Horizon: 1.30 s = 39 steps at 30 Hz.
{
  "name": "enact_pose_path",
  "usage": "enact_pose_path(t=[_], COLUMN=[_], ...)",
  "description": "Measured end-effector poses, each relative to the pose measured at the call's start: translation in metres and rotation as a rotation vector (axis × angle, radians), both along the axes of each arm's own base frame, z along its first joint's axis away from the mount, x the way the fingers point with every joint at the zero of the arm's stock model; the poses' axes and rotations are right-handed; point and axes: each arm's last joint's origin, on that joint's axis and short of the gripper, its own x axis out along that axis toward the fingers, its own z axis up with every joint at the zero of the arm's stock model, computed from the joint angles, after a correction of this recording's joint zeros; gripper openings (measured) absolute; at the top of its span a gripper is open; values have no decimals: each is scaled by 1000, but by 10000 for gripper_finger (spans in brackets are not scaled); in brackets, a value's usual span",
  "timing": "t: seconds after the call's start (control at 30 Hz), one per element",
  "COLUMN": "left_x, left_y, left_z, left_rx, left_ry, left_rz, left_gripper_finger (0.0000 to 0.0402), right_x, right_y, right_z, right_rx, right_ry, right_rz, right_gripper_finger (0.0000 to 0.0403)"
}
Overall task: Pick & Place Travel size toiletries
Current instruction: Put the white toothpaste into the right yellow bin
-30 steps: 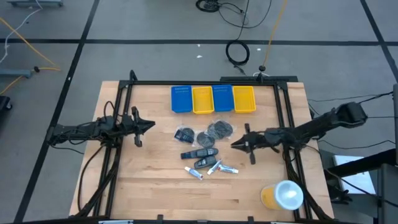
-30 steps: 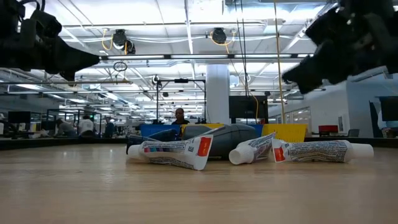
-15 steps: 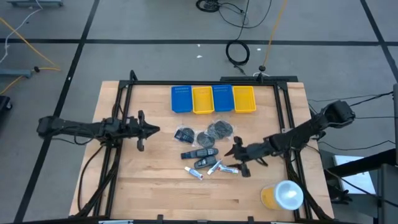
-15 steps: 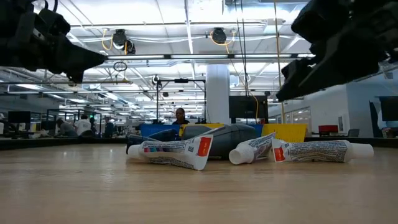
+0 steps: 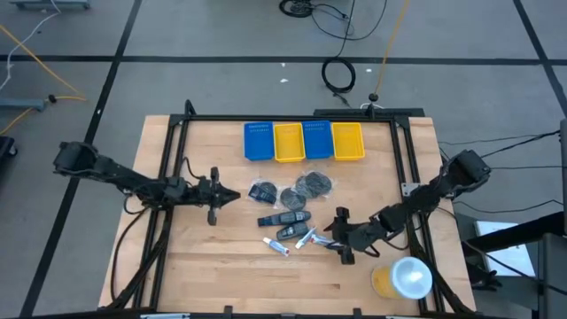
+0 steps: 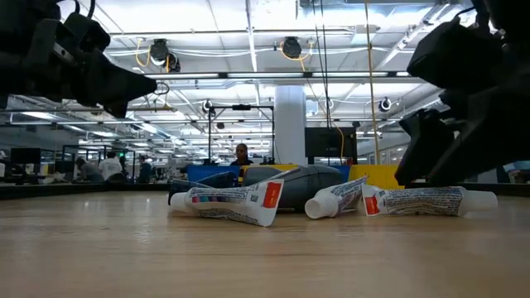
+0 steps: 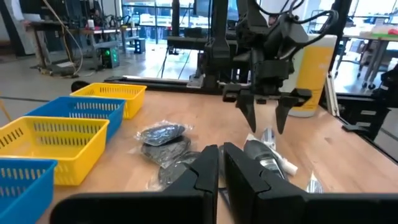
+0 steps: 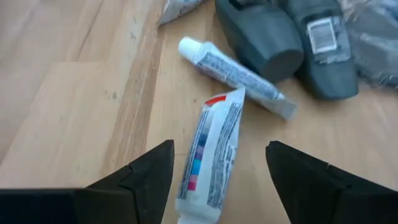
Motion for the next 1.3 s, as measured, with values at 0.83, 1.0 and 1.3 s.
enact_pose_path(t=[0.83, 1.0, 1.3], left_x=[91, 93, 91], left_y=[-13, -12, -8], left_z=[-42, -48, -50], left_rx=[-18, -60, -60], left_ry=[280, 293, 295], left_rz=[181, 249, 370], left_gripper_finger=[24, 24, 24], right_x=[-2, -9, 14], right_y=[0, -13, -88], right_z=[-9, 17, 71], right_rx=[86, 115, 7], right_ry=[30, -34, -125], right_rz=[-182, -375, -851], right_gripper_finger=[47, 36, 36])
